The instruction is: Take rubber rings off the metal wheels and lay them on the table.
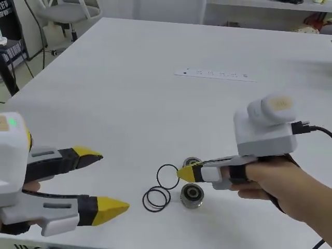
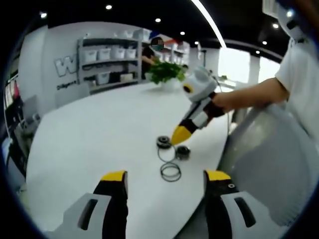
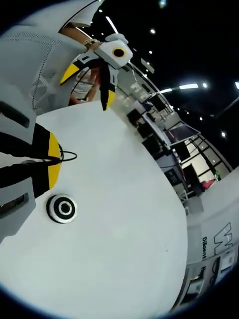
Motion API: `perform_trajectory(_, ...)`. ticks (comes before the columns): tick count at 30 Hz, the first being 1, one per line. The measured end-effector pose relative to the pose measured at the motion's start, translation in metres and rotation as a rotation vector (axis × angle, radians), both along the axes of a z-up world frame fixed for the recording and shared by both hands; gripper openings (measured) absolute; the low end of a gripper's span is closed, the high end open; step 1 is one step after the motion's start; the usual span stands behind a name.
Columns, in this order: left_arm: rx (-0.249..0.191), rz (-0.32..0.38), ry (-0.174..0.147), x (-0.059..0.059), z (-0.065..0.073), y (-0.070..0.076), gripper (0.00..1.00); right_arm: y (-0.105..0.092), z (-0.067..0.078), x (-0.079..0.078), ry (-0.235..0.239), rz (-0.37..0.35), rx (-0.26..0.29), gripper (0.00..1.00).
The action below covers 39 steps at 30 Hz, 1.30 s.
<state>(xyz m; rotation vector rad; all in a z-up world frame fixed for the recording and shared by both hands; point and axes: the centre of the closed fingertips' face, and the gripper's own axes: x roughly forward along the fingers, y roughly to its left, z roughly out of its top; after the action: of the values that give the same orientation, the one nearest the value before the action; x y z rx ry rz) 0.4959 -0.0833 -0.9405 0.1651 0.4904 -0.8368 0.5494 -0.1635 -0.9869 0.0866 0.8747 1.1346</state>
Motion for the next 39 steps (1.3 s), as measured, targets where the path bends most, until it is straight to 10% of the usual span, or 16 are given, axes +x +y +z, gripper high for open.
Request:
perform_trajectory(21, 0.013, -0.007, 0.042, -0.009, -0.009, -0.005, 0.63, 0.004, -0.015, -0.014, -0.049, 0.109, -0.089, 0.0)
perform_trajectory(39, 0.018, -0.004, 0.045, -0.01, -0.01, -0.005, 0.62, 0.007, -0.025, -0.01, -0.223, 0.182, -0.191, 0.02)
